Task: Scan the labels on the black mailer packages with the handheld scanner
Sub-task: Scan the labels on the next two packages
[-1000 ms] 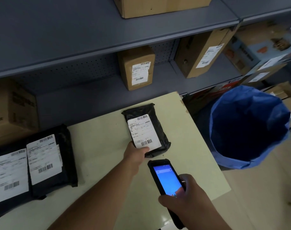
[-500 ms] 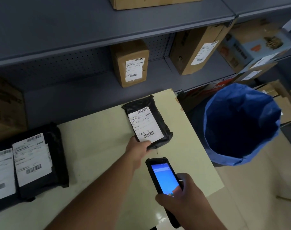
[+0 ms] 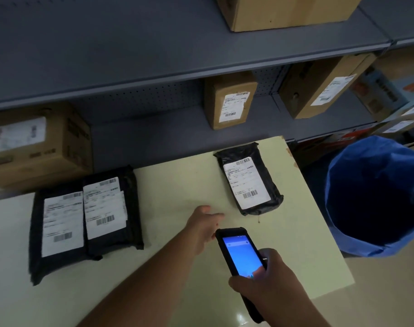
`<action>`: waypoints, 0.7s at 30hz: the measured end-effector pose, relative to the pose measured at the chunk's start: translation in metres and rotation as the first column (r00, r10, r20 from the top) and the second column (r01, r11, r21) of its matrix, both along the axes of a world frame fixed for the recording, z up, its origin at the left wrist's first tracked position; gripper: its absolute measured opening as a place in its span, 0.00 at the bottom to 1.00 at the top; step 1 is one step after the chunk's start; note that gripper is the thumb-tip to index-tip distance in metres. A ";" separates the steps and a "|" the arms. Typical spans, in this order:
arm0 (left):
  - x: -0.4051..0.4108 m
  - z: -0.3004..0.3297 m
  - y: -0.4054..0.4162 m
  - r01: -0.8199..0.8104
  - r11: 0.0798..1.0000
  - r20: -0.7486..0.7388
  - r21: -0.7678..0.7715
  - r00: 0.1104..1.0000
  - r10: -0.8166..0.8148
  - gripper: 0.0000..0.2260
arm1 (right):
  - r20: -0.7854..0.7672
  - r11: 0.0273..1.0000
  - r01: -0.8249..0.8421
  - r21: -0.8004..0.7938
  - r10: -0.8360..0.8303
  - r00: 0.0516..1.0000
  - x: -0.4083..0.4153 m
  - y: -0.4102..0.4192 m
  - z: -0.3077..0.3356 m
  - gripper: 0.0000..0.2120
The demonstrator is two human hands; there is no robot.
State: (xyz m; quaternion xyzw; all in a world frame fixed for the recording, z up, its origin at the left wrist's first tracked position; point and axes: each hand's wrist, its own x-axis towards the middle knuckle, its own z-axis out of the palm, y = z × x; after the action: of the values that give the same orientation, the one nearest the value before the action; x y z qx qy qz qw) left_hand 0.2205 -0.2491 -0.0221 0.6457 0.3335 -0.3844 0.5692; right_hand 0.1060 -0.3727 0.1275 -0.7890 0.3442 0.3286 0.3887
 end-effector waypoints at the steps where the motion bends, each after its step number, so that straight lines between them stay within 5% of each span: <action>1: -0.002 0.002 0.008 -0.007 1.000 0.007 0.002 1.000 0.007 0.29 | 0.000 1.000 -0.015 0.004 0.015 1.000 0.000 0.006 0.001 0.28; 21: -0.042 0.044 0.187 -0.270 0.958 0.094 -0.098 0.956 0.279 0.27 | 0.049 0.957 -0.272 0.098 0.269 0.962 -0.002 0.151 0.028 0.20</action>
State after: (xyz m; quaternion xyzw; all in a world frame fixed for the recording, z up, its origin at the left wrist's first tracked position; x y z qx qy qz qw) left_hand 0.1786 -0.0621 0.0218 0.5884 0.3727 -0.2800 0.6606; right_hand 0.1037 -0.2214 0.1558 -0.8131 0.2088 0.3821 0.3864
